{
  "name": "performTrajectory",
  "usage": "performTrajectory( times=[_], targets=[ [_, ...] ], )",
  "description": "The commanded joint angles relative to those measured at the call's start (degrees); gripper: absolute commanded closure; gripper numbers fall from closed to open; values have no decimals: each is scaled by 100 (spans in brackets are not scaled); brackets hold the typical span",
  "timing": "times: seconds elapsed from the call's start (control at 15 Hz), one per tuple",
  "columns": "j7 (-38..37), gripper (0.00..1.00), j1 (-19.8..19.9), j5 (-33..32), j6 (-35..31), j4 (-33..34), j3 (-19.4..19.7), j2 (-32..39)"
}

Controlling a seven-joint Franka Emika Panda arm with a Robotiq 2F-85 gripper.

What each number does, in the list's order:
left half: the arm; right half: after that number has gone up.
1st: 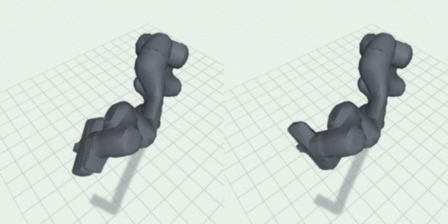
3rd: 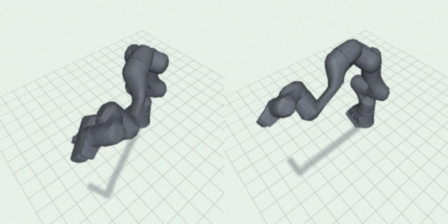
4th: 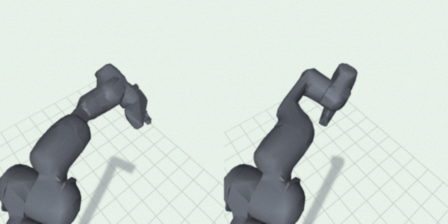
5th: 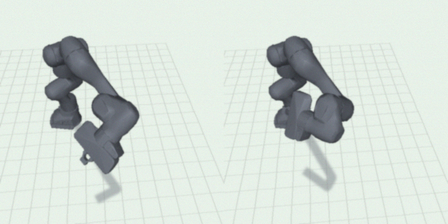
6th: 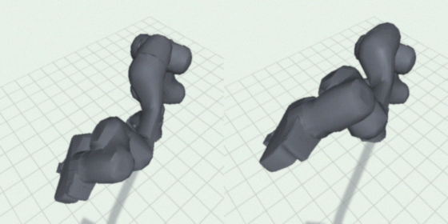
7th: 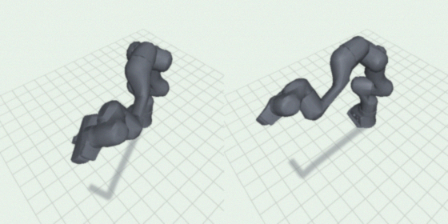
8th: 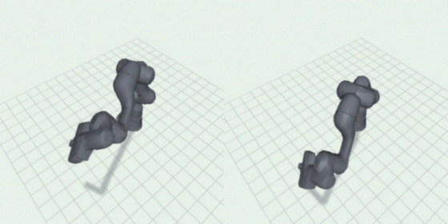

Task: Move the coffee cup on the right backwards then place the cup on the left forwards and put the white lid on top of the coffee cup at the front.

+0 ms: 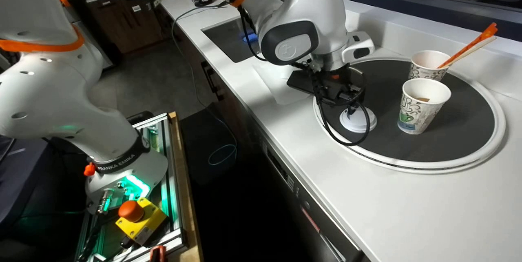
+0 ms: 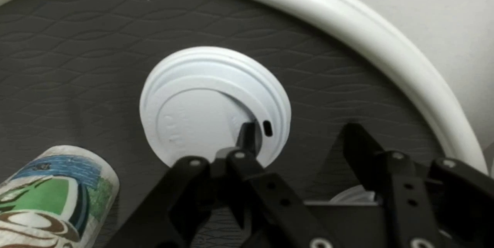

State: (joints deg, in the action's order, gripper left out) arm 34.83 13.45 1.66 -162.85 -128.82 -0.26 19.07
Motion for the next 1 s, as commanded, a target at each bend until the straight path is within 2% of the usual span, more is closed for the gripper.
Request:
performTrajectory(
  times=[0.0,0.13,0.33,0.4,0.67,0.93],
  targets=[
    [-158,60,48,-87,131,117,-40,109],
    [-217,73,31,-113,125,123,-12,76],
    [-318,97,29,-145,195,132,21,-6],
    [-371,100,10,-183,227,141,54,-16],
    [-524,98,-8,-252,311,137,76,-87],
    [-685,98,-14,-354,142,-111,167,-521]
  ],
)
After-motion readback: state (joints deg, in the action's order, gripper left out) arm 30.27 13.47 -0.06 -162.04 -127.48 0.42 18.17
